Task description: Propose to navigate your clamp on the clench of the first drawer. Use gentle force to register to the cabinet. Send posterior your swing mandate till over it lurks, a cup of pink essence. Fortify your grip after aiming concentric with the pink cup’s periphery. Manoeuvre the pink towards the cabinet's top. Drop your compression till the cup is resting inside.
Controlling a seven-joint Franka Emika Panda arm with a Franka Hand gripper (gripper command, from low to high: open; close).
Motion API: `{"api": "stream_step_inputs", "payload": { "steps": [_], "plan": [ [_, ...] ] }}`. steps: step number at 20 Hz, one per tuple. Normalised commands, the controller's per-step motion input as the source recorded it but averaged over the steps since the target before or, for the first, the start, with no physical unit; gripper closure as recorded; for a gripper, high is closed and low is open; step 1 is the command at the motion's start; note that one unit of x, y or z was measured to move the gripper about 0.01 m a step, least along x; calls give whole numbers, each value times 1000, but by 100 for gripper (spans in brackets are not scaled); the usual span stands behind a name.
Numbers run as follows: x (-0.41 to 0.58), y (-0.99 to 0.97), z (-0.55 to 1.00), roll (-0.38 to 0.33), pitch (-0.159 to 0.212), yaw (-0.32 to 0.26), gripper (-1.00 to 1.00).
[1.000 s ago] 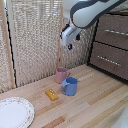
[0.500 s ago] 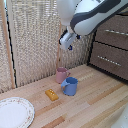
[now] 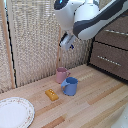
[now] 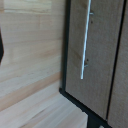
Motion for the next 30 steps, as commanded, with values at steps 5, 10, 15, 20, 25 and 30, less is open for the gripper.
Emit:
{"api": "stream_step_inputs", "payload": {
  "steps": [5,10,15,20,25,30],
  "plan": [
    [-51,-18,0,-375,-6,0,-100],
    [-86,-46,0,-375,0,0,-100],
    [-37,-298,0,-372,-2,0,-100],
    [-14,-631,2,-315,-53,0,-100],
    [-146,-682,149,-255,-81,24,-100],
    [-225,-696,339,-195,-70,45,-100]
  ]
}}
